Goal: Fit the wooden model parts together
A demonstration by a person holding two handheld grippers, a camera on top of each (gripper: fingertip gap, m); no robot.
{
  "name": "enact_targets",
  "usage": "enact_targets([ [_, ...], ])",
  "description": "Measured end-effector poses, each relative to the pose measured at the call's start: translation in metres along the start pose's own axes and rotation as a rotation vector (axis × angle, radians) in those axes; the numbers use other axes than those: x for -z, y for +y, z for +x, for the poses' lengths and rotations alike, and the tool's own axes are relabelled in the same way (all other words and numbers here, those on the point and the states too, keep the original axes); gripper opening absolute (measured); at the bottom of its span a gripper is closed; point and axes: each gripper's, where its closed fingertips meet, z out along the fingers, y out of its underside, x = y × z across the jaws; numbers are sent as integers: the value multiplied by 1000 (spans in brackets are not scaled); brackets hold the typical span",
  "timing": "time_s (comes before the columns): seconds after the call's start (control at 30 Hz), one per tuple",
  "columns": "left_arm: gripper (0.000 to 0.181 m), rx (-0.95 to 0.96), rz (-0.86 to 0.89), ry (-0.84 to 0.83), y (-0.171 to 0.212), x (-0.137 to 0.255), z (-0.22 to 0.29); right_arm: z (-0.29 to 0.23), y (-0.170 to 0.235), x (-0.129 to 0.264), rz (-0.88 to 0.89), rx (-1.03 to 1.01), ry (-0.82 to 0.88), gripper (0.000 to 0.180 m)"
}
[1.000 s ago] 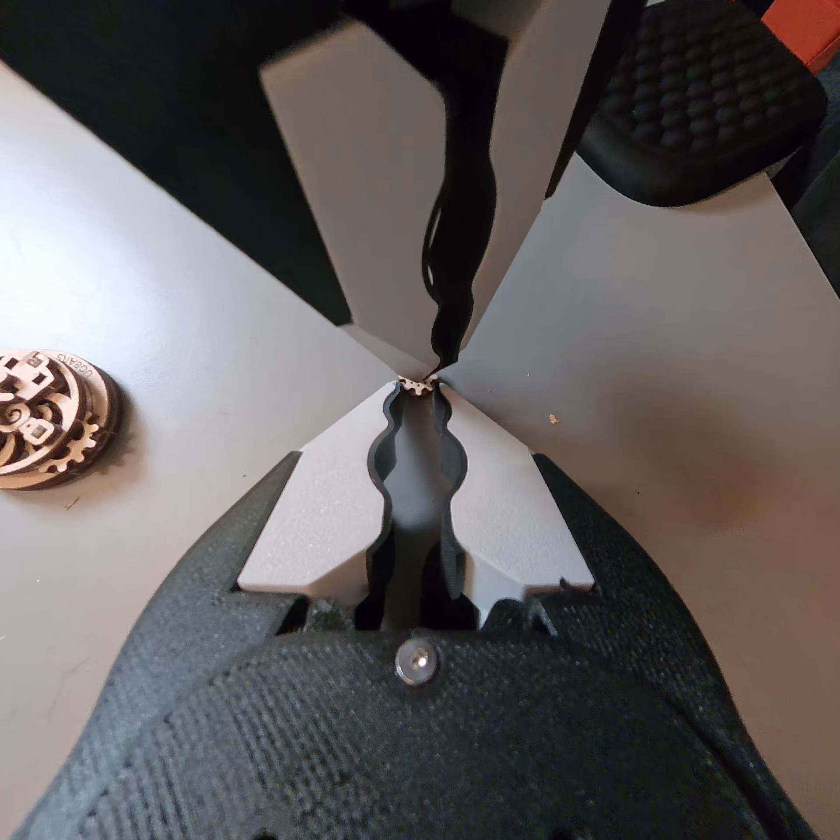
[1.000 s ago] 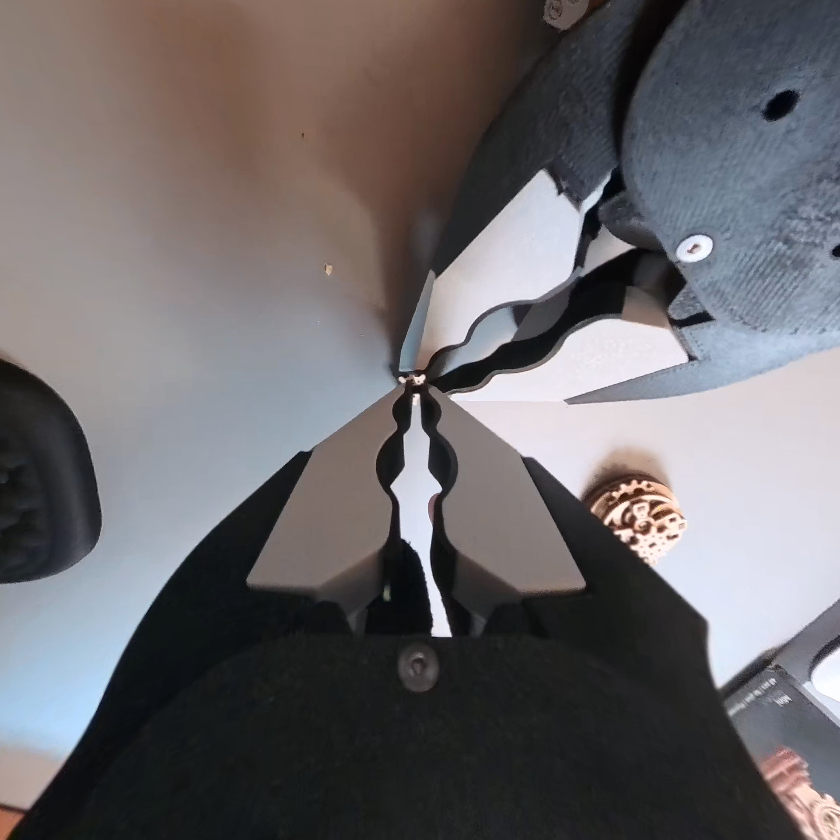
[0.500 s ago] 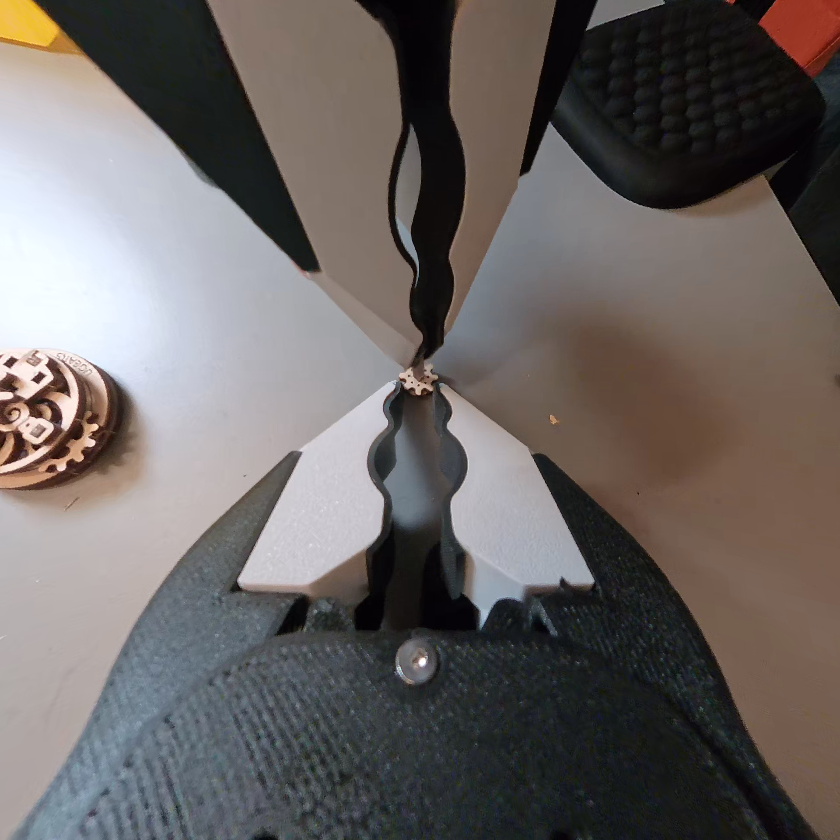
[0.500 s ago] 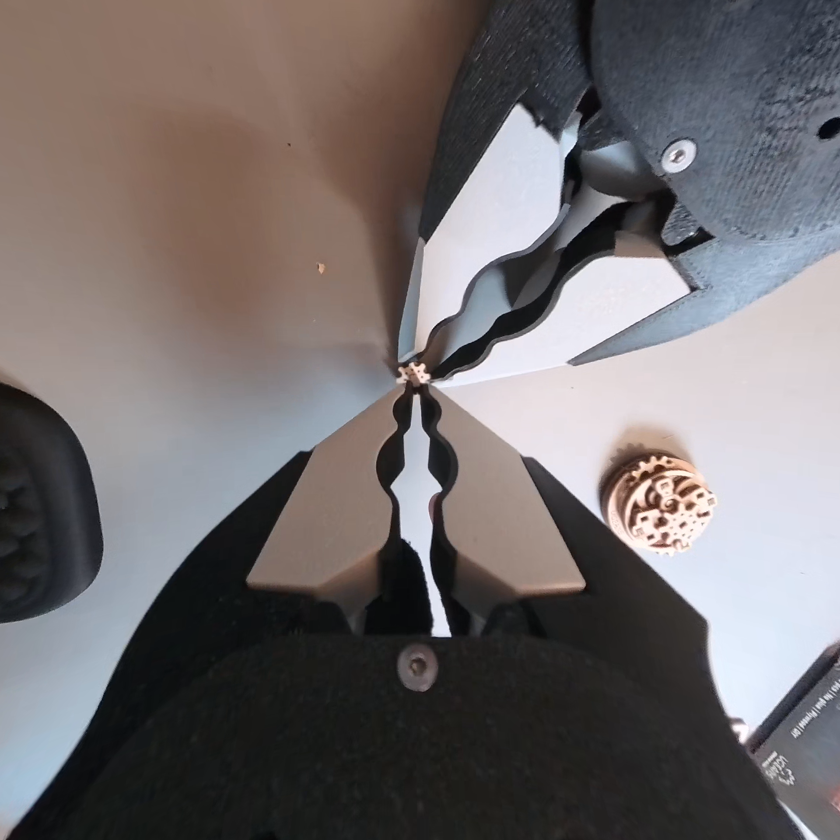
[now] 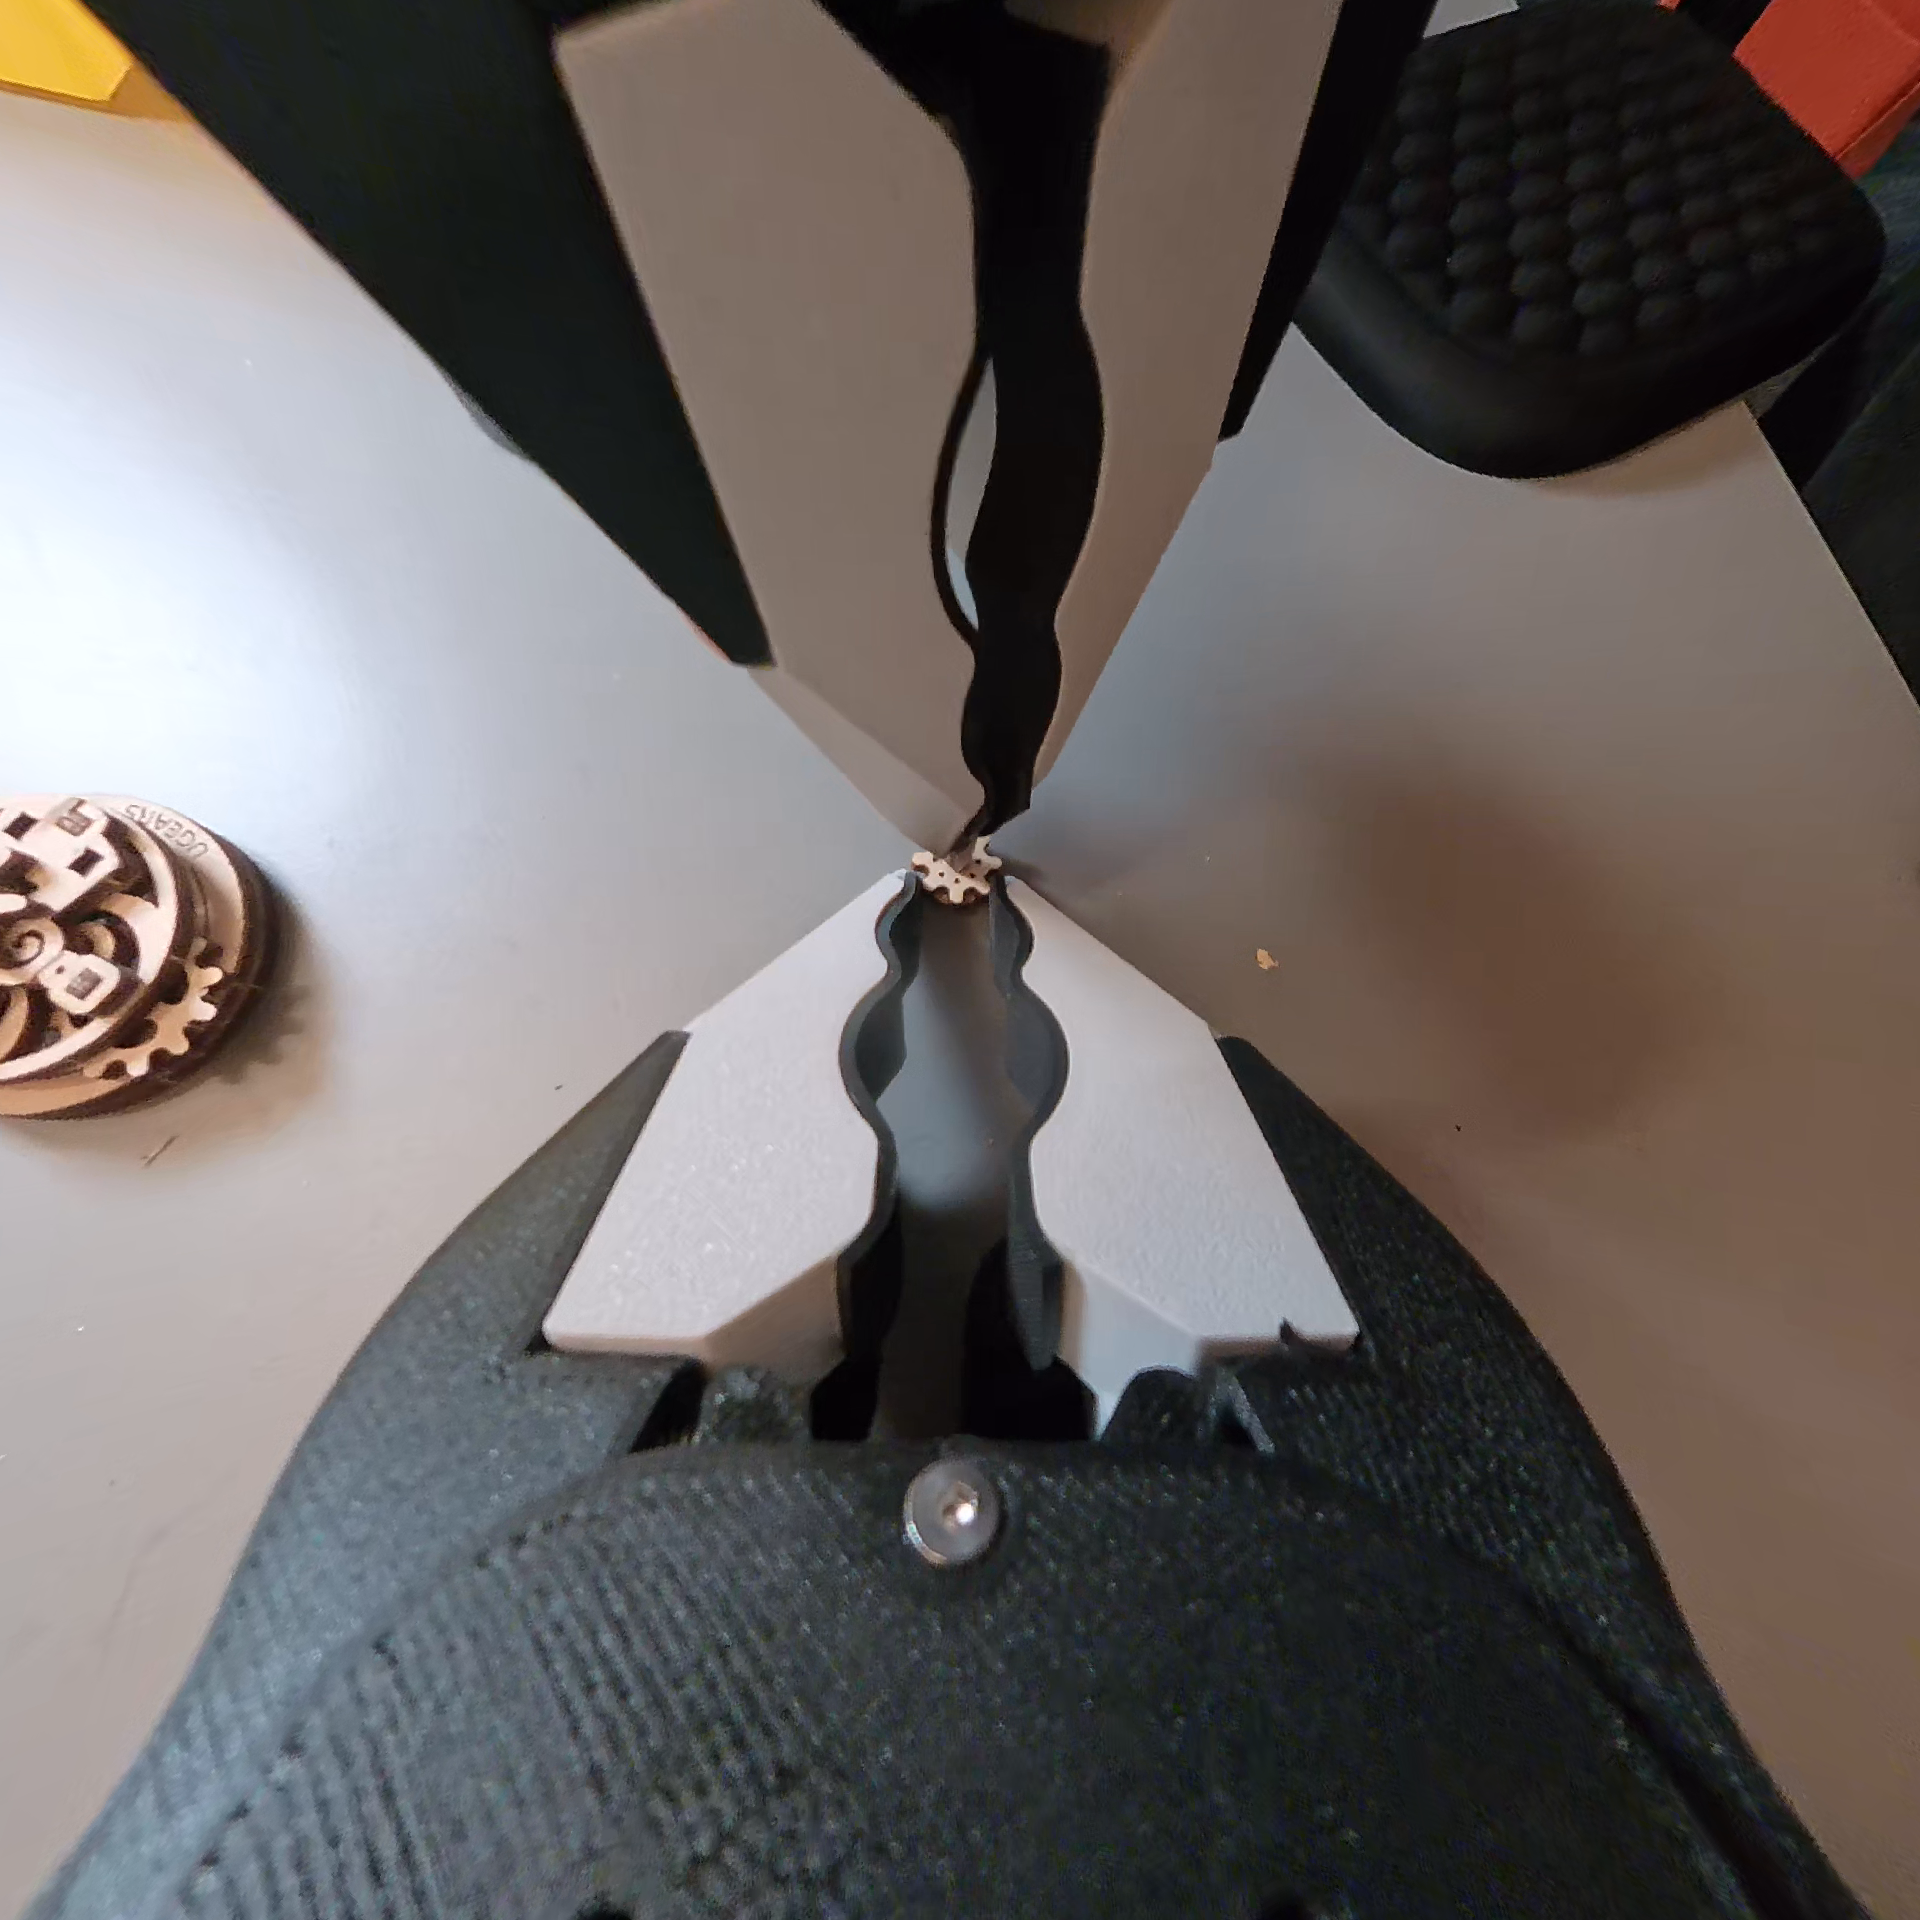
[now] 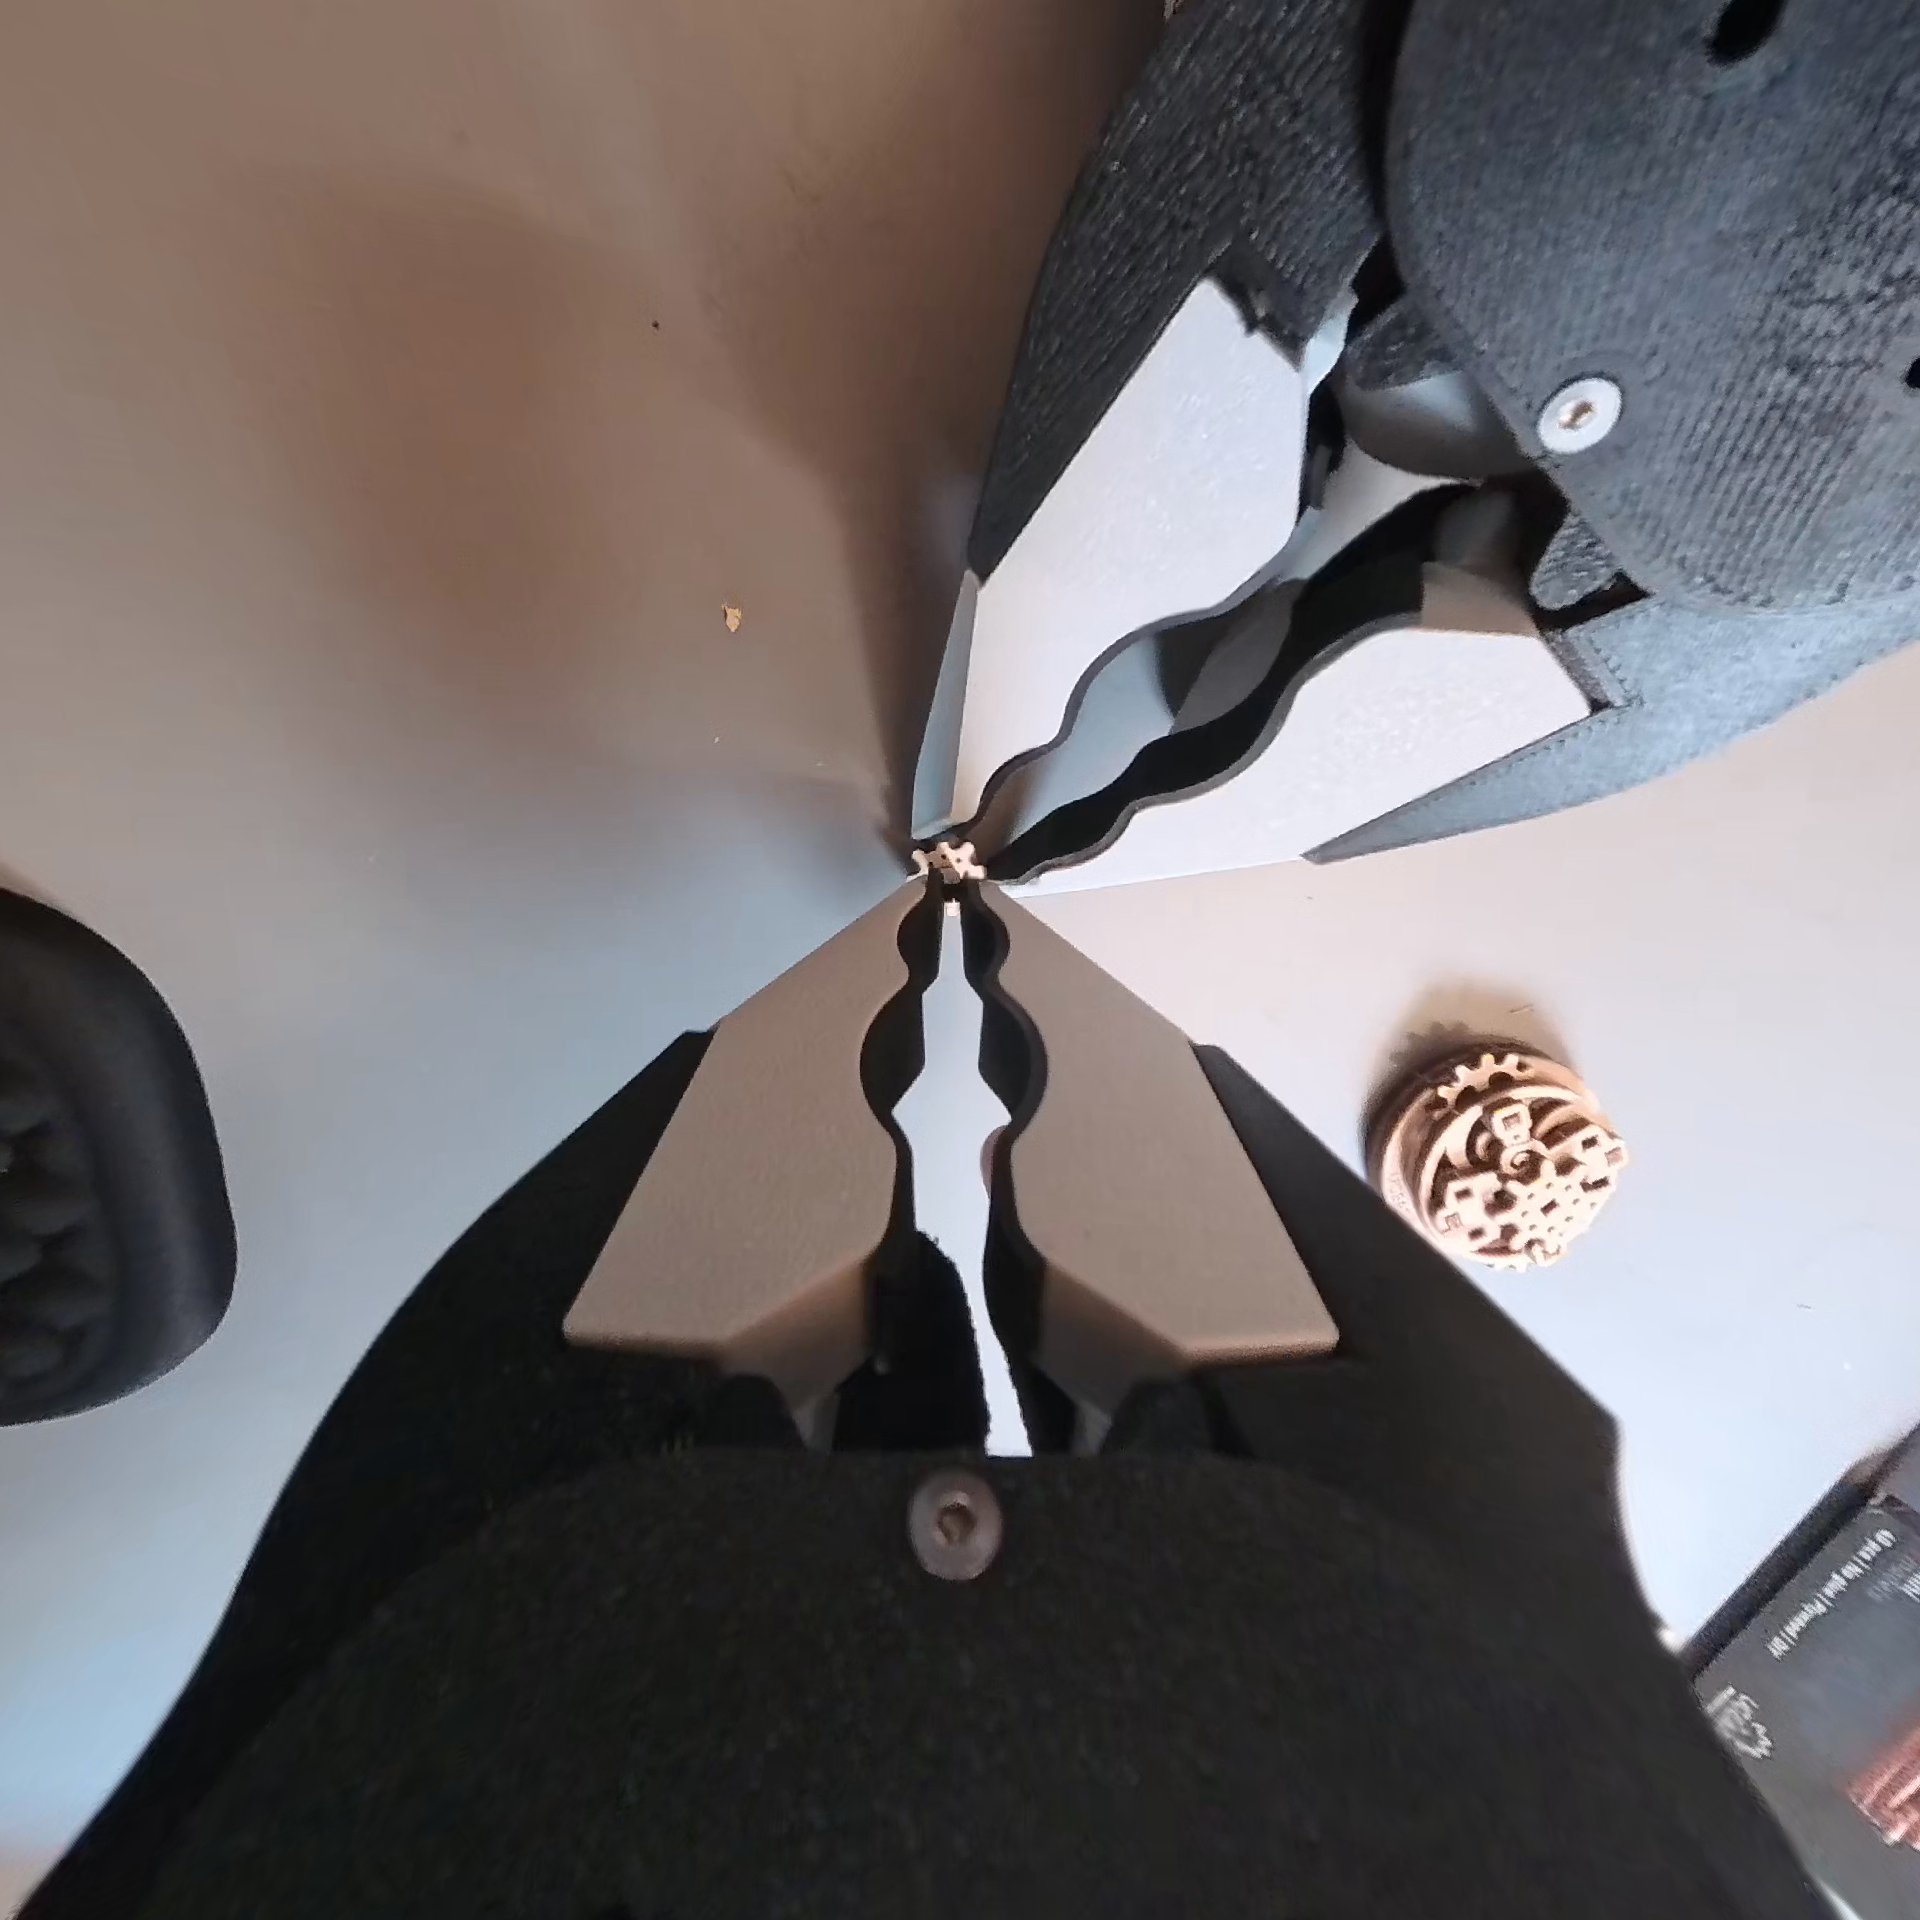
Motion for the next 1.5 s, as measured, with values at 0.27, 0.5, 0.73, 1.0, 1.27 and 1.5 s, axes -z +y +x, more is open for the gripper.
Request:
enact_targets([
  [0.27, 11, 2, 0, 2, 0, 0, 0, 0, 0, 0, -16, 1, 22, 1],
  [0.5, 23, 12, 11, 1, -1, 3, 0, 0, 1, 1, 8, -47, 10, 1],
  [0.73, 33, 15, 39, -31, -4, 23, -6, -1, 2, 17, 182, -208, -1, 1],
  [1.0, 25, 24, 43, 3, -4, 18, 2, 4, -11, 52, 609, -471, -16, 1],
  [1.27, 18, 36, 409, 19, -66, 53, 8, 11, -22, 95, 1069, -619, 32, 1],
  [1.5, 16, -10, 380, -15, -71, 50, 12, -2, -16, 101, 1060, -616, 85, 1],
])
